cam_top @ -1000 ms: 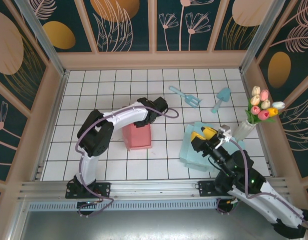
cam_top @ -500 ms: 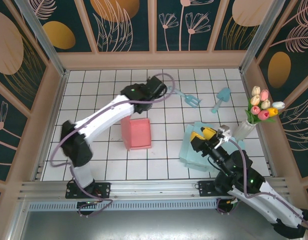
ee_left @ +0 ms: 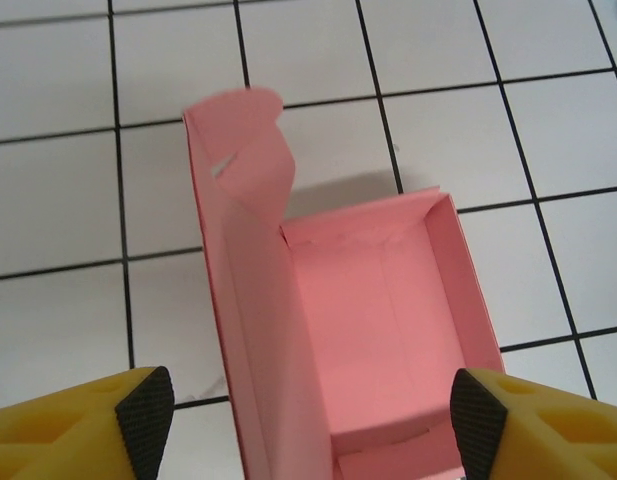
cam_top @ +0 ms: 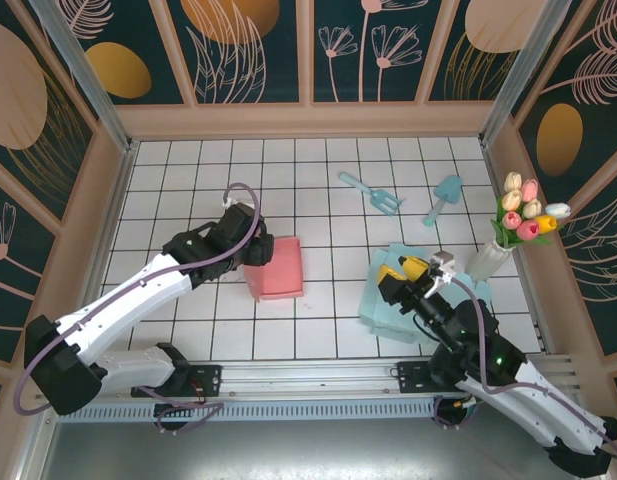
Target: Fold the paper box
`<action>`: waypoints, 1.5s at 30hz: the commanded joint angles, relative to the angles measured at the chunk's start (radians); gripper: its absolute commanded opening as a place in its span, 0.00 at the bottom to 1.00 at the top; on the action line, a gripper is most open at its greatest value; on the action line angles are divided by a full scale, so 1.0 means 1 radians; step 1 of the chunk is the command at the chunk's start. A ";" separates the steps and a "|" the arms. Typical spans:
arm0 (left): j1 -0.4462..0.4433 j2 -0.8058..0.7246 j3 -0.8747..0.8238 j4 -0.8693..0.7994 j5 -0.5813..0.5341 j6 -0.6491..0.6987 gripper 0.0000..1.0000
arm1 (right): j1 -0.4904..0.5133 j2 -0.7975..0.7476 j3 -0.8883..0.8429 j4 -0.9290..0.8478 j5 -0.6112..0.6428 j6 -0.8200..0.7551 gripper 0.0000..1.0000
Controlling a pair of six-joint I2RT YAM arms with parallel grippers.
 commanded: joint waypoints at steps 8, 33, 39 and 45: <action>0.018 0.009 -0.030 0.024 0.040 -0.025 0.41 | -0.002 0.035 -0.009 0.055 -0.021 0.008 0.66; 0.024 -0.259 -0.109 0.502 0.329 1.388 0.00 | -0.093 0.633 0.338 0.487 -0.310 -0.733 0.78; 0.029 -0.233 -0.139 0.576 0.356 1.500 0.00 | -0.305 0.854 0.521 0.385 -0.706 -1.064 0.79; 0.031 -0.267 -0.245 0.692 0.400 1.595 0.00 | -0.450 1.030 0.674 0.123 -0.889 -1.338 0.79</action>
